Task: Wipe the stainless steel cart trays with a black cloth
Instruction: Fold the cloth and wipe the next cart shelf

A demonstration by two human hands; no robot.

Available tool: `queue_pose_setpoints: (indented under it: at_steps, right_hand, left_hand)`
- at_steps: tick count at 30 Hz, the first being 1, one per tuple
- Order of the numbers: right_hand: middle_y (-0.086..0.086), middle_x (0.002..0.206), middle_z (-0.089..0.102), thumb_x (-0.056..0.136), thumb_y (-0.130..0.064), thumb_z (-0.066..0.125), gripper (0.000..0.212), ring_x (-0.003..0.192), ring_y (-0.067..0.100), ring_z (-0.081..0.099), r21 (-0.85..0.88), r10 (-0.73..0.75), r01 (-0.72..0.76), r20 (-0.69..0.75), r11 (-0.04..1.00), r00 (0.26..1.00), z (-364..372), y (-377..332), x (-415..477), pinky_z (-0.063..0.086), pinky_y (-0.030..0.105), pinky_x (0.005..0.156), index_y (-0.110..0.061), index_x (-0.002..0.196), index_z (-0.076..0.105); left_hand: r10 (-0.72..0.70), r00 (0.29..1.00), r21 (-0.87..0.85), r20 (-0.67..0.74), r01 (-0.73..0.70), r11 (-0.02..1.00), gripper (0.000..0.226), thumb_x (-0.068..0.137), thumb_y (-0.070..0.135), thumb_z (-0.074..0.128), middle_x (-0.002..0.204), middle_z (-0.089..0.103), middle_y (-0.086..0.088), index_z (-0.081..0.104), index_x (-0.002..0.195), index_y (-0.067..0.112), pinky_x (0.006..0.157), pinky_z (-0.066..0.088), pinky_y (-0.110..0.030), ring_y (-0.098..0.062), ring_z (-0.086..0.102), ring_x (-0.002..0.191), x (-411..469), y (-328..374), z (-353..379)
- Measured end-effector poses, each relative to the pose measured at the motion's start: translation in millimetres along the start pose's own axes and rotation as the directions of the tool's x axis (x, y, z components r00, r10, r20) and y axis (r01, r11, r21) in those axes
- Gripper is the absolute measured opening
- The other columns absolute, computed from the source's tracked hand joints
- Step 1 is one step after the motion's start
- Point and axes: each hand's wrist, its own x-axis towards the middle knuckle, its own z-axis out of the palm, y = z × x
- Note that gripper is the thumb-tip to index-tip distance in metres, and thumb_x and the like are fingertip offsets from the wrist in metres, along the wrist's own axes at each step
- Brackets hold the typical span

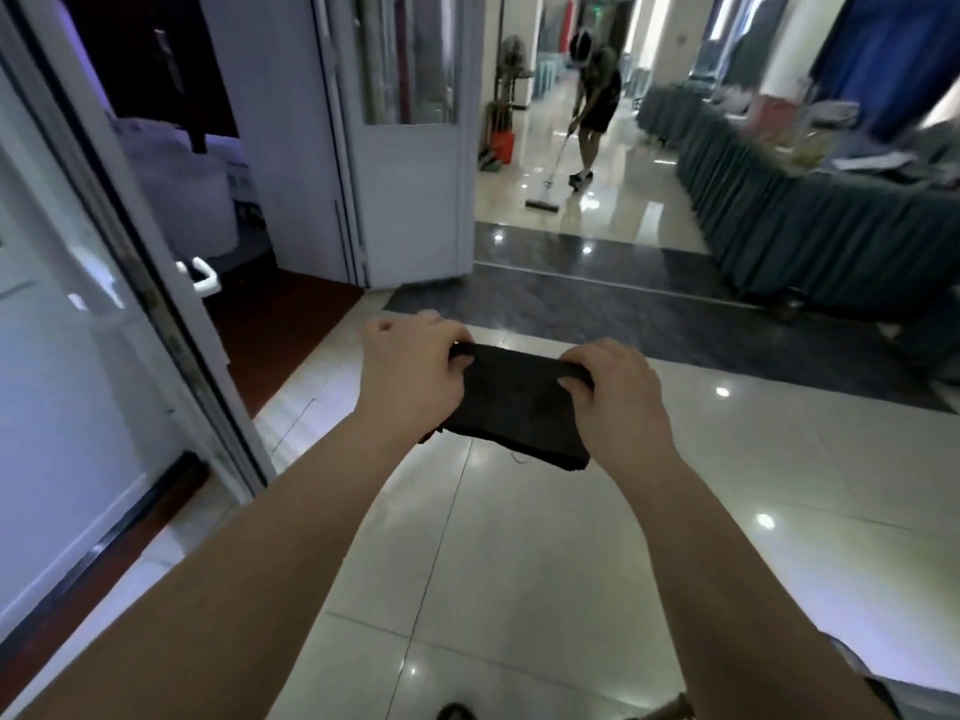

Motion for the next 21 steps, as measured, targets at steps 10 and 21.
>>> queue_pose_setpoints:
  at_steps: [10,21]
  right_hand:
    - [0.0,0.101,0.066,0.089,-0.007,0.065,0.013,0.095,0.024,0.052,-0.013,0.151,-0.153,-0.123,0.988,0.981,47,113,162,0.04,0.035,0.084,-0.015,0.097,0.07]
    - [0.0,0.094,0.065,0.094,-0.013,0.056,0.013,0.085,0.026,0.052,-0.372,0.325,-0.379,-0.199,0.848,0.924,80,301,264,0.036,0.038,0.074,-0.016,0.099,0.068]
  left_hand:
    - [0.139,0.988,-0.071,0.064,-0.135,0.988,0.015,0.091,0.031,0.061,0.099,0.063,0.01,0.07,0.103,0.032,0.093,0.03,-0.037,-0.014,0.058,0.095,187,18,129]
    - [0.53,0.847,-0.196,-0.046,-0.528,0.826,0.004,0.085,0.019,0.071,0.082,0.066,0.004,0.071,0.088,0.02,0.09,0.029,-0.038,-0.02,0.061,0.075,360,106,342]
